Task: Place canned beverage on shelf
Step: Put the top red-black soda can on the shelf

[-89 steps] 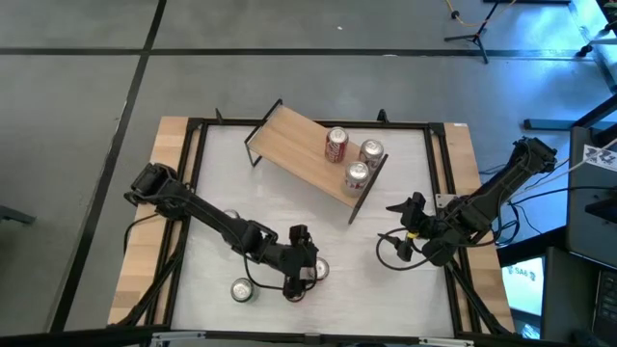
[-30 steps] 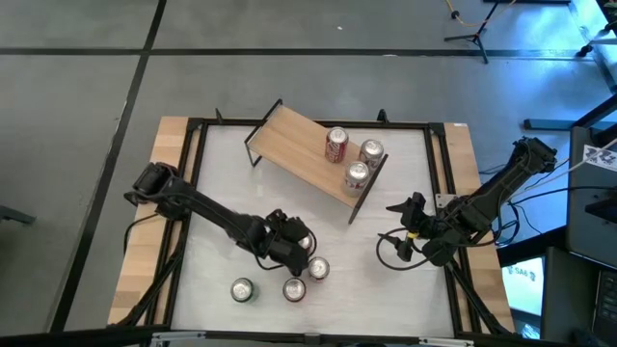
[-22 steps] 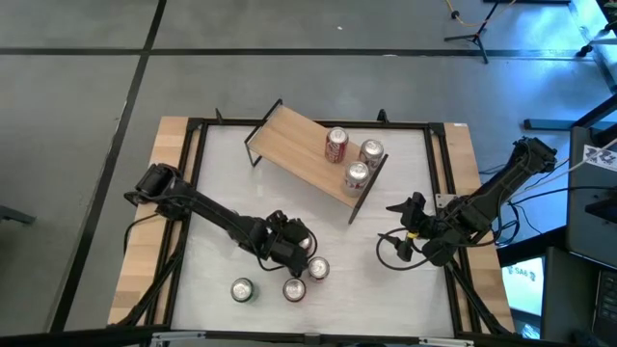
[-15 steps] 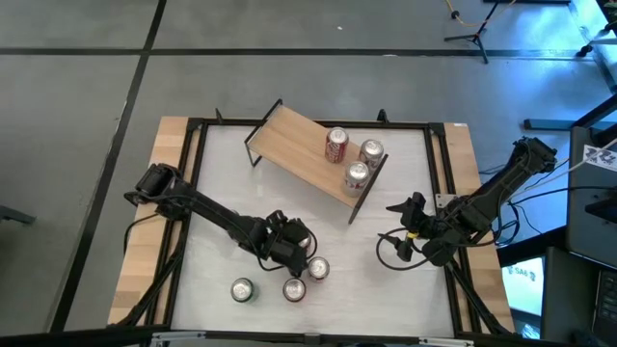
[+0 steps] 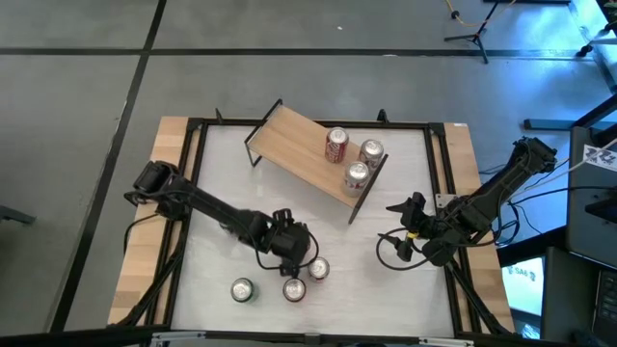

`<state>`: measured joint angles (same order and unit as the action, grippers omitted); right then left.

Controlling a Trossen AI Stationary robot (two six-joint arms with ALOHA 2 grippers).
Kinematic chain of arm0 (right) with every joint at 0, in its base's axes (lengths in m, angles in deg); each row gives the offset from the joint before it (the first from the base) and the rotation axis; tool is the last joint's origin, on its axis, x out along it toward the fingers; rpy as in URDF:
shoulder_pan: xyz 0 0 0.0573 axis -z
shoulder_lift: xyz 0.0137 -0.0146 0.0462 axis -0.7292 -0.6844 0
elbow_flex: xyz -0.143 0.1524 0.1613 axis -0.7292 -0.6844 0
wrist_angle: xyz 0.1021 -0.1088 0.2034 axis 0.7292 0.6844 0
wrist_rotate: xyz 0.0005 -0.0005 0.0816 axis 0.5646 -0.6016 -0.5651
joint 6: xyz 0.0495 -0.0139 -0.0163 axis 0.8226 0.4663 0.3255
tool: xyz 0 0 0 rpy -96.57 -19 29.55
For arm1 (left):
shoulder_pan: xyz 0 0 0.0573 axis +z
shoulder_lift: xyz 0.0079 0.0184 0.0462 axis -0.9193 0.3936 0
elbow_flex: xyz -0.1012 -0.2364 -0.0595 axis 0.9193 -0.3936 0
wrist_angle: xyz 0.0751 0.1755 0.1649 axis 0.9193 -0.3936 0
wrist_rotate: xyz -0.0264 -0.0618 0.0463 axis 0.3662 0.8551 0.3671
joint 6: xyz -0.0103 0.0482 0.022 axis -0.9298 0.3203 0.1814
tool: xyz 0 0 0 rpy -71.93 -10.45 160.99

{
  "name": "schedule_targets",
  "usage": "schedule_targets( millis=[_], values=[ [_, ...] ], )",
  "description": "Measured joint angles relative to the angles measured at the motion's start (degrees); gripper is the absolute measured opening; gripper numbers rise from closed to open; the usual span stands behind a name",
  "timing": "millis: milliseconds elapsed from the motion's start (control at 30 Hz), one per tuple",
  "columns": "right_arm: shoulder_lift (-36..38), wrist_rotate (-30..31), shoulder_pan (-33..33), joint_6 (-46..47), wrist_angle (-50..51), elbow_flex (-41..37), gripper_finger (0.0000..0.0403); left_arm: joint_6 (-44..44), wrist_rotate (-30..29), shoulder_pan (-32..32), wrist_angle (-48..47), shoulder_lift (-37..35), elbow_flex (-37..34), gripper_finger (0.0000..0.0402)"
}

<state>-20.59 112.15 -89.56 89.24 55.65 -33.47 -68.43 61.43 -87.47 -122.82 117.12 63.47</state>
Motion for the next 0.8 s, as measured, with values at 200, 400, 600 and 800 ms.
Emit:
schedule_targets(
  millis=[200,400,600,800],
  values=[
    [0.0,0.0,0.0,0.0,0.1,0.0,0.0381,7.2,3.7,3.0,-0.4,-2.3,-0.1,0.0281],
    [0.0,0.0,0.0,0.0,0.1,0.0,0.0381,15.7,6.1,7.1,0.5,-4.6,-0.1,0.0281],
    [0.0,0.0,0.0,0.0,0.0,0.0,0.0381,26.4,14.4,11.7,3.0,-4.7,-0.1,0.0281],
    [0.0,0.0,0.0,0.1,0.0,0.0,0.0381,37.0,22.3,15.6,7.3,-4.8,-0.1,0.0281]
  ],
)
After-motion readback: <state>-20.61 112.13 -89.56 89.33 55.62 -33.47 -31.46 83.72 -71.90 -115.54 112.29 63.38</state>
